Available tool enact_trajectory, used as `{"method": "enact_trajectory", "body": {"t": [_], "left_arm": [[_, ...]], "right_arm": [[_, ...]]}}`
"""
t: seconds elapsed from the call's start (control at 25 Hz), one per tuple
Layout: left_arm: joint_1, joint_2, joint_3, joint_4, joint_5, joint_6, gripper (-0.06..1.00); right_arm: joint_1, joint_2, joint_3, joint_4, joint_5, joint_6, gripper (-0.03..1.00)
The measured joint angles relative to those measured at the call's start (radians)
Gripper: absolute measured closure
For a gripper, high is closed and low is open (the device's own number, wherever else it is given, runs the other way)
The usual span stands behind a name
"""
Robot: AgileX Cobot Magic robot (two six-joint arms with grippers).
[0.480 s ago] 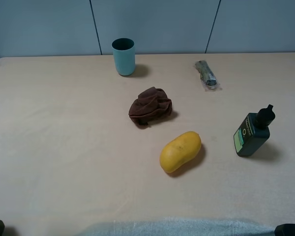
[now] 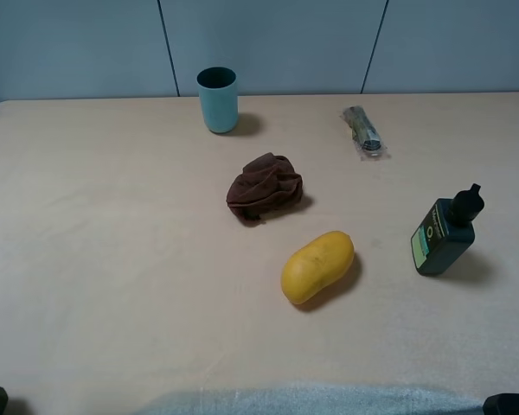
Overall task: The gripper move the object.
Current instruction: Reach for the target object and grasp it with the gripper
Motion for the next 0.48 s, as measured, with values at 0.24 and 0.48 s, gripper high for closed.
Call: {"method": "enact_trajectory", "body": {"t": [0.24,0.48], "left_arm": [[0.0,0.0,0.0,0.0,0.0,0.0,0.02],[0.0,0.0,0.0,0.0,0.0,0.0,0.02]], "right_arm": [[0.0,0.0,0.0,0.0,0.0,0.0,0.27],[0.0,0.0,0.0,0.0,0.0,0.0,0.27]]}}
